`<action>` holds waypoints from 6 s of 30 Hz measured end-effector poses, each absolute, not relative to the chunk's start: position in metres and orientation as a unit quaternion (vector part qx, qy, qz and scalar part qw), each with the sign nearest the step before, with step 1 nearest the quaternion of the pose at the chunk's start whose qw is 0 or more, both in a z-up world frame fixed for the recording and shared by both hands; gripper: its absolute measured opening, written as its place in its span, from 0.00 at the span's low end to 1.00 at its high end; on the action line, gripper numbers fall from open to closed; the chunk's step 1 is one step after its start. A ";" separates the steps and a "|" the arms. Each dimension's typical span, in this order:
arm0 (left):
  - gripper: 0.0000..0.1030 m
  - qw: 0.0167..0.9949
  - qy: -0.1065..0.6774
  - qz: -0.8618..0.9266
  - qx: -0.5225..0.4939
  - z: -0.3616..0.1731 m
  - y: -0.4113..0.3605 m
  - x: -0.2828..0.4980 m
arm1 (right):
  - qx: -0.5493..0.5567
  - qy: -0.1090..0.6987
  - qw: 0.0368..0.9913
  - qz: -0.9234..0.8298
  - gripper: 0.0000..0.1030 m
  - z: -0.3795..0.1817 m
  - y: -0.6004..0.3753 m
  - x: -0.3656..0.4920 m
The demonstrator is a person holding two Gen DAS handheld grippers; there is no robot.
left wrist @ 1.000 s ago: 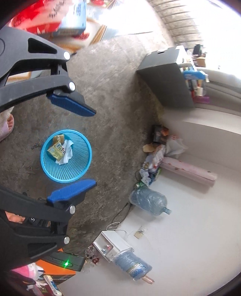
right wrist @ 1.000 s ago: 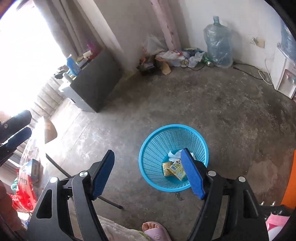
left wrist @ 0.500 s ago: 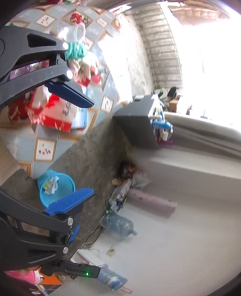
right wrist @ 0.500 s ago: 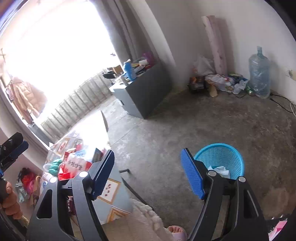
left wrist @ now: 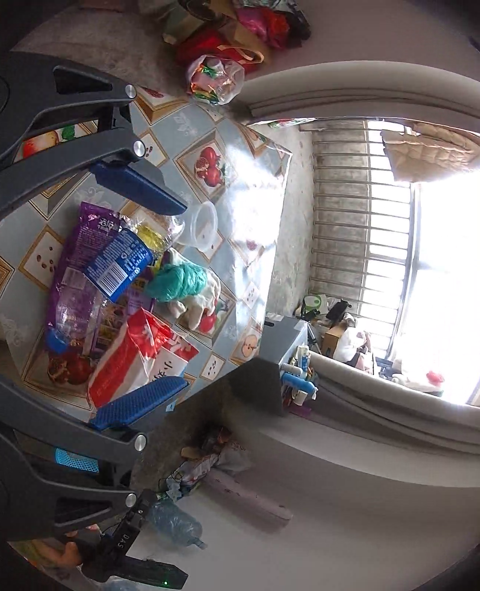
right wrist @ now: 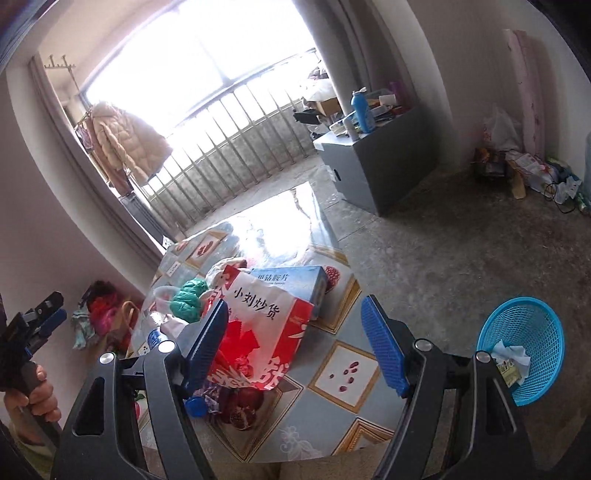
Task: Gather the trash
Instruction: 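Return both tools to the table toward the red snack bag, then grasp the red-and-white snack bag with the right tool and lift, then carry the snack bag over the blue wastebasket and open the right tool, then move both tools back to the table trash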
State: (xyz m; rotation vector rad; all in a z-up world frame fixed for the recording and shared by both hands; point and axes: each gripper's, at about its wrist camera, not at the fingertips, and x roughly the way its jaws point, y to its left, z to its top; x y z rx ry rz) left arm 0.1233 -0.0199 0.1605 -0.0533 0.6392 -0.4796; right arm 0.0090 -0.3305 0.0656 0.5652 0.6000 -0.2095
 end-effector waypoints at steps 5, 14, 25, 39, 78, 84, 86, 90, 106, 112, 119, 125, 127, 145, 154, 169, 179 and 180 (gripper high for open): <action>0.82 0.910 0.345 -0.228 -0.044 0.122 -0.017 0.130 | 0.278 0.318 0.901 -0.100 0.70 0.053 -0.326 0.027; 0.82 0.877 0.417 -0.226 -0.070 0.061 -0.007 0.162 | 0.308 0.351 0.879 -0.094 0.70 0.028 -0.325 0.060; 0.82 0.849 0.468 -0.230 -0.089 0.025 -0.012 0.183 | 0.353 0.399 0.840 -0.105 0.62 -0.015 -0.331 0.082; 0.80 0.848 0.436 -0.287 -0.088 0.055 -0.030 0.183 | 0.273 0.431 0.860 0.003 0.55 -0.015 -0.282 0.136; 0.33 0.754 0.527 -0.392 -0.024 0.008 -0.124 0.141 | 0.352 0.473 0.807 0.038 0.47 -0.048 -0.294 0.084; 0.15 0.752 0.531 -0.391 -0.020 0.003 -0.125 0.133 | 0.374 0.453 0.809 0.028 0.47 -0.045 -0.305 0.075; 0.10 0.752 0.531 -0.390 -0.019 0.003 -0.126 0.133 | 0.385 0.445 0.808 0.026 0.47 -0.044 -0.309 0.073; 0.09 0.753 0.531 -0.388 -0.021 0.004 -0.125 0.132 | 0.421 0.432 0.797 0.033 0.47 -0.046 -0.317 0.069; 0.08 0.756 0.528 -0.387 -0.020 0.007 -0.125 0.129 | 0.495 0.389 0.776 0.037 0.49 -0.051 -0.338 0.052; 0.08 0.758 0.527 -0.385 -0.026 0.008 -0.125 0.129 | 0.507 0.376 0.774 0.049 0.24 -0.047 -0.341 0.046; 0.06 0.760 0.522 -0.385 -0.042 0.011 -0.123 0.130 | 0.497 0.359 0.788 0.058 0.14 -0.032 -0.340 0.036; 0.05 0.764 0.511 -0.390 -0.060 0.023 -0.124 0.131 | 0.469 0.346 0.811 0.057 0.11 -0.016 -0.339 0.029; 0.04 0.766 0.505 -0.392 -0.063 0.028 -0.125 0.132 | 0.457 0.342 0.819 0.056 0.11 -0.010 -0.340 0.025; 0.01 0.762 0.475 -0.438 -0.048 0.058 -0.214 0.133 | 0.436 0.303 0.847 -0.013 0.10 0.018 -0.376 -0.058; 0.01 0.758 0.443 -0.478 0.013 0.074 -0.328 0.111 | 0.465 0.259 0.832 -0.160 0.10 0.000 -0.449 -0.151; 0.05 0.673 0.569 -0.455 0.126 -0.084 -0.543 0.065 | 0.553 0.289 0.702 -0.343 0.11 -0.156 -0.580 -0.186; 0.54 0.637 0.618 -0.423 0.181 -0.164 -0.588 0.046 | 0.592 0.343 0.606 -0.405 0.47 -0.278 -0.636 -0.168; 0.54 0.641 0.612 -0.428 0.176 -0.156 -0.587 0.047 | 0.594 0.338 0.607 -0.405 0.48 -0.277 -0.634 -0.170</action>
